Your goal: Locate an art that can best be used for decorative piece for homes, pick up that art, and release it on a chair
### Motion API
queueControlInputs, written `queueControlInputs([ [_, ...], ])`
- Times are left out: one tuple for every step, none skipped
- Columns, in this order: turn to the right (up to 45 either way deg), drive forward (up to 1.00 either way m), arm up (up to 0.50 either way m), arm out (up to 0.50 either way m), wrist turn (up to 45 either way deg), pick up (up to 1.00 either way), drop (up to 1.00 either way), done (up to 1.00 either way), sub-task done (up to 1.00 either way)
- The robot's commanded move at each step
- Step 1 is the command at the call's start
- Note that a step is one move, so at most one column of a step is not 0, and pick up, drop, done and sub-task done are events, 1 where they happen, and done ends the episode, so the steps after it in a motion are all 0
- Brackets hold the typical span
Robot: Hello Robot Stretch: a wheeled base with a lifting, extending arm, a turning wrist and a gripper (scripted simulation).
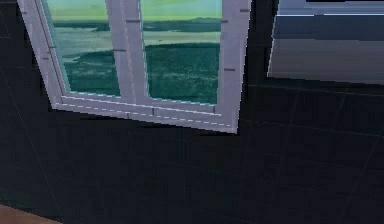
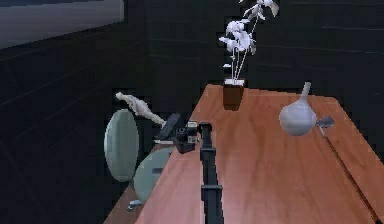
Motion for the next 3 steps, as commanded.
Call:
queueControlInputs([
  [0.0, 0.00, 0.28, 0.00, 0.0, 0.00, 0.00, 0.00, 0.00],
  [0.0, 0.00, 0.00, 0.00, -45.0, 0.00, 0.00, 0.00, 0.00],
  [0.0, 0.00, 0.00, 0.00, -45.0, 0.00, 0.00, 0.00, 0.00],
])
